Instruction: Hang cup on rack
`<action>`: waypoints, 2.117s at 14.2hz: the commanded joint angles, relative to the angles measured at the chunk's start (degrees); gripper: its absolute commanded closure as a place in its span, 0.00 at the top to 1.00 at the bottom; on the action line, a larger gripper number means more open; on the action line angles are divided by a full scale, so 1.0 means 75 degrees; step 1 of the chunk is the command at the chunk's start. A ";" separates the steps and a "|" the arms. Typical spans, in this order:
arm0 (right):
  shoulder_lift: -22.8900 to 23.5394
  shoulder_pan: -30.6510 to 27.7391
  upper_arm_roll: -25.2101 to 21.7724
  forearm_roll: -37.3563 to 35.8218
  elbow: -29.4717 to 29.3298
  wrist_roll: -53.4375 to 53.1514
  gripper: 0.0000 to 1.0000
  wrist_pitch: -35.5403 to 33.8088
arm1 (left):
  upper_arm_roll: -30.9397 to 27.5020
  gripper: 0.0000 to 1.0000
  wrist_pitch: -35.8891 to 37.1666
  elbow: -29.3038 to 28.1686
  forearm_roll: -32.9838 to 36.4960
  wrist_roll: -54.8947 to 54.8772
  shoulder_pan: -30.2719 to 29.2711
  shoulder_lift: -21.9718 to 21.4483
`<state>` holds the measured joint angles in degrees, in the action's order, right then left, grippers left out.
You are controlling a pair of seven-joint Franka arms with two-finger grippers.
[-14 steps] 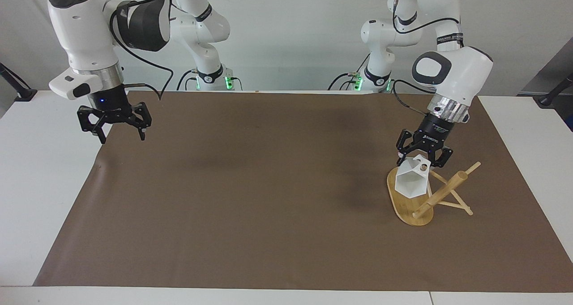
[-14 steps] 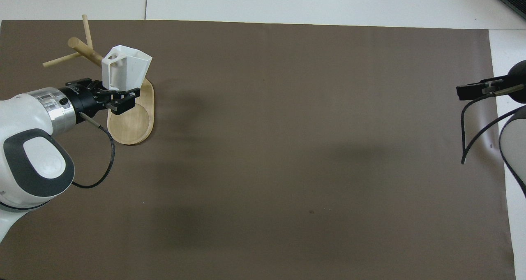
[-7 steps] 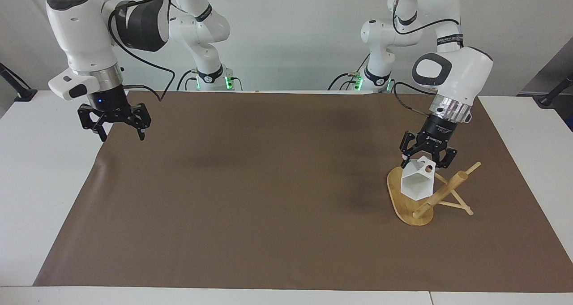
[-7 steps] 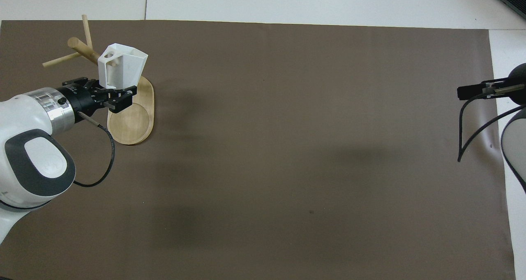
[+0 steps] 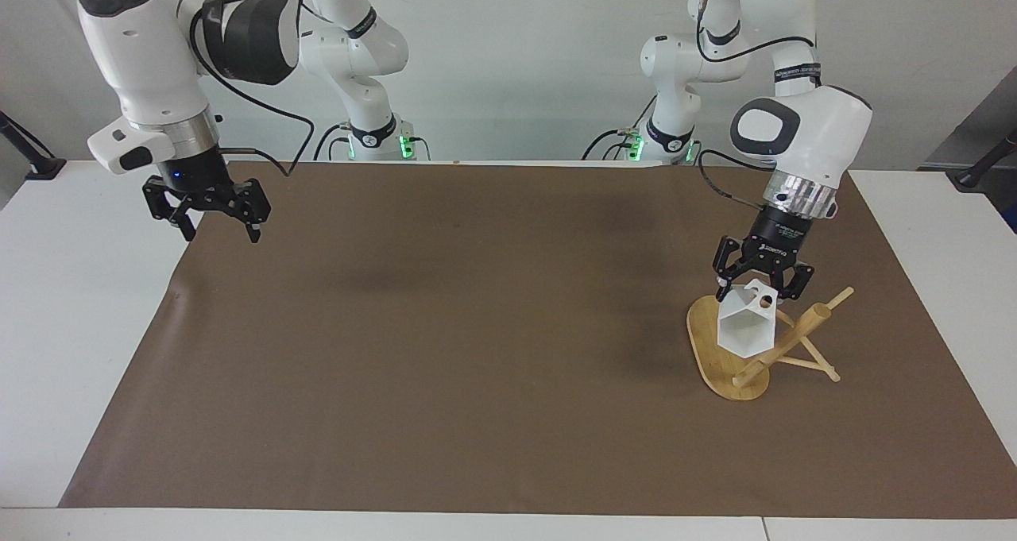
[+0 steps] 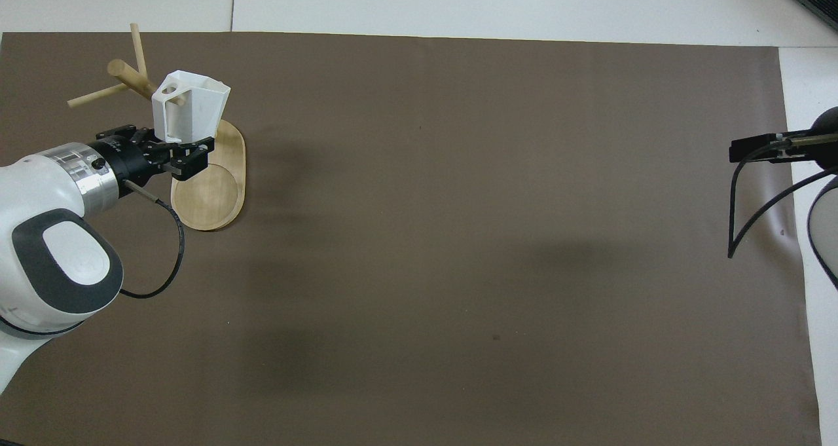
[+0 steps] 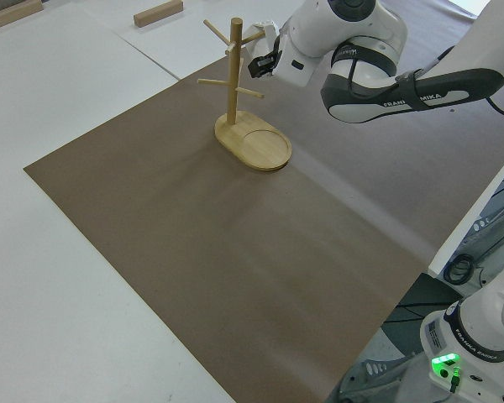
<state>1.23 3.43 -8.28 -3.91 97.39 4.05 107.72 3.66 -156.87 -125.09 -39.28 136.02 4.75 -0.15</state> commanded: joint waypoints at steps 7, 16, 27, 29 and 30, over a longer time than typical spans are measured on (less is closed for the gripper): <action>-0.0047 0.0011 0.0319 -0.0007 -0.0422 -0.0388 1.00 -0.1214 | -0.0008 1.00 -0.0073 -0.0102 0.0140 0.0110 -0.0223 -0.0050; -0.0058 0.0011 0.0331 0.0263 -0.0481 -0.1372 1.00 -0.1601 | -0.0031 1.00 0.2210 0.0776 0.2036 0.0098 -0.1019 -0.0190; -0.0058 0.0000 0.0214 0.0638 -0.0481 -0.0962 1.00 -0.1683 | -0.0031 1.00 0.4436 0.1749 0.4181 -0.2077 -0.1043 -0.0670; -0.0058 0.0000 0.0214 0.0638 -0.0481 -0.0985 1.00 -0.1683 | -0.0008 1.00 0.5046 0.1971 0.4394 -0.3248 -0.0985 -0.0788; -0.0070 -0.0012 0.0214 0.0638 -0.0458 -0.1008 1.00 -0.1683 | -0.0008 1.00 0.5246 0.2100 0.4394 -0.3822 -0.0950 -0.0788</action>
<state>1.20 3.62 -6.47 0.23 94.13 -4.69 96.28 3.51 -121.71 -111.07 -7.98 114.15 -2.66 -5.14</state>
